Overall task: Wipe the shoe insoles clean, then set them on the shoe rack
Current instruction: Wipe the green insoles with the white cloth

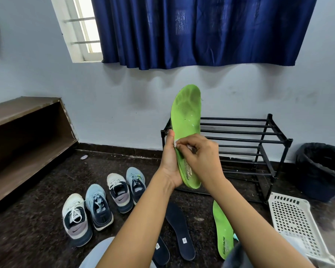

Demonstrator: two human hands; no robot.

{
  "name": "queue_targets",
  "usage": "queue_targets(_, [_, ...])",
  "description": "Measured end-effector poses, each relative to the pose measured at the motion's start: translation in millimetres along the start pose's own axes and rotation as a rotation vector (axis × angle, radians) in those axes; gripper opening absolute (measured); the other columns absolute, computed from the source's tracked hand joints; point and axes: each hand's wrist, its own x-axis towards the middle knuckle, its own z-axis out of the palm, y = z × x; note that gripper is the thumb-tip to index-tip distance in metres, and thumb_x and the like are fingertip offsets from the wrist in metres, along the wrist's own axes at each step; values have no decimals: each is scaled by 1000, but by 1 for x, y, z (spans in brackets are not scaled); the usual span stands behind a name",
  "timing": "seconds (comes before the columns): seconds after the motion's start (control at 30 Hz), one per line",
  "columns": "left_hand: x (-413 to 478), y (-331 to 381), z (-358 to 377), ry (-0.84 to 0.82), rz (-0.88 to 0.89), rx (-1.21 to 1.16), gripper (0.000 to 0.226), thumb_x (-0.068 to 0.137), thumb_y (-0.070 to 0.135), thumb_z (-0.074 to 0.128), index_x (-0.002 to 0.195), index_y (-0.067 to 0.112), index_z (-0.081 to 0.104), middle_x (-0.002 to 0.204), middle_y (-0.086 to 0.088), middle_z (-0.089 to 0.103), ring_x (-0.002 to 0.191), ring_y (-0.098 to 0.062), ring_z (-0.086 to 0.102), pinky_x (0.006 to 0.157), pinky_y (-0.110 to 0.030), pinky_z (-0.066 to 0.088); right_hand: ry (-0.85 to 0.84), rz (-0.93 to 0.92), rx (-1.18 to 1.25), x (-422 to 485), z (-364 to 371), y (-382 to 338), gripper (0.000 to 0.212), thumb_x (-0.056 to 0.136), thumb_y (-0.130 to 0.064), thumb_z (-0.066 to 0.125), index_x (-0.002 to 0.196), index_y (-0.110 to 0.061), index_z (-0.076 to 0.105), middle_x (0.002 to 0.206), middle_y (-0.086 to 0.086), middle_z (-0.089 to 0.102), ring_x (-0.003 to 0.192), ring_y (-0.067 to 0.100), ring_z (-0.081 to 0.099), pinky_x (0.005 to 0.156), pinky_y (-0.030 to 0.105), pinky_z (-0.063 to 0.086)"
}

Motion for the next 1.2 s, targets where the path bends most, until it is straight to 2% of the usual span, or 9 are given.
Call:
queue_targets(0.13, [3, 19, -8, 24, -5, 35, 79, 91, 71, 32, 93, 4, 75, 87, -15, 69, 74, -24, 69, 72, -32, 57, -127, 2, 66, -13, 3, -4, 9, 72, -6, 72, 80, -10, 75, 78, -1, 70, 74, 8, 62, 77, 3, 39])
queue_targets(0.23, [6, 30, -12, 15, 10, 13, 80, 90, 72, 30, 106, 1, 64, 88, -15, 66, 74, -23, 64, 77, -35, 52, -222, -15, 90, -22, 2, -5, 10, 73, -14, 69, 80, -12, 76, 80, -1, 71, 78, 6, 62, 75, 9, 44])
queue_targets(0.33, [7, 32, -14, 13, 59, -16, 82, 91, 72, 26, 105, 0, 64, 87, -14, 65, 73, -22, 64, 79, -35, 51, -288, -21, 89, -25, -3, -4, 10, 74, -16, 69, 81, -13, 76, 81, -3, 72, 79, 4, 63, 76, 13, 46])
queue_targets(0.53, [2, 8, 5, 21, 33, 46, 75, 92, 69, 31, 89, 6, 70, 79, -12, 66, 67, -20, 66, 66, -28, 55, -32, 10, 7, -7, -4, 0, 11, 73, -3, 72, 79, -11, 75, 78, 0, 71, 78, 4, 61, 75, 3, 39])
queue_targets(0.67, [5, -1, 12, 23, 4, 35, 70, 92, 68, 33, 97, 6, 66, 76, -9, 66, 65, -18, 67, 61, -25, 56, 20, 82, 12, -2, -7, 5, 11, 76, -4, 72, 81, -13, 75, 79, -3, 70, 78, 3, 61, 73, 5, 40])
queue_targets(0.77, [11, 11, 9, 35, 10, -9, 79, 89, 73, 30, 99, 4, 66, 83, -12, 66, 73, -21, 64, 67, -28, 55, -48, 75, 37, -8, -3, 2, 11, 75, -6, 70, 81, -13, 75, 79, -7, 69, 79, 3, 62, 81, 8, 43])
queue_targets(0.93, [17, 32, -5, -18, 110, -48, 81, 92, 71, 21, 102, 2, 63, 83, -13, 64, 69, -22, 62, 76, -34, 48, -211, 2, 94, -16, -1, -6, 10, 74, -10, 68, 81, -12, 76, 79, -9, 69, 78, 5, 62, 70, 9, 43])
queue_targets(1.1, [15, 39, -15, -42, 139, -76, 82, 92, 72, 20, 105, 5, 64, 91, -14, 65, 76, -23, 62, 75, -37, 47, -396, -68, 45, -21, -10, -1, 9, 76, -11, 69, 83, -13, 75, 80, -10, 67, 76, -9, 56, 71, 3, 36])
queue_targets(1.2, [15, 40, -17, -43, 132, -95, 83, 91, 74, 19, 106, 5, 64, 93, -13, 66, 80, -23, 61, 80, -38, 46, -445, -119, -44, -22, -14, 3, 11, 76, -5, 68, 84, -11, 74, 82, -3, 68, 74, -6, 55, 70, 5, 37])
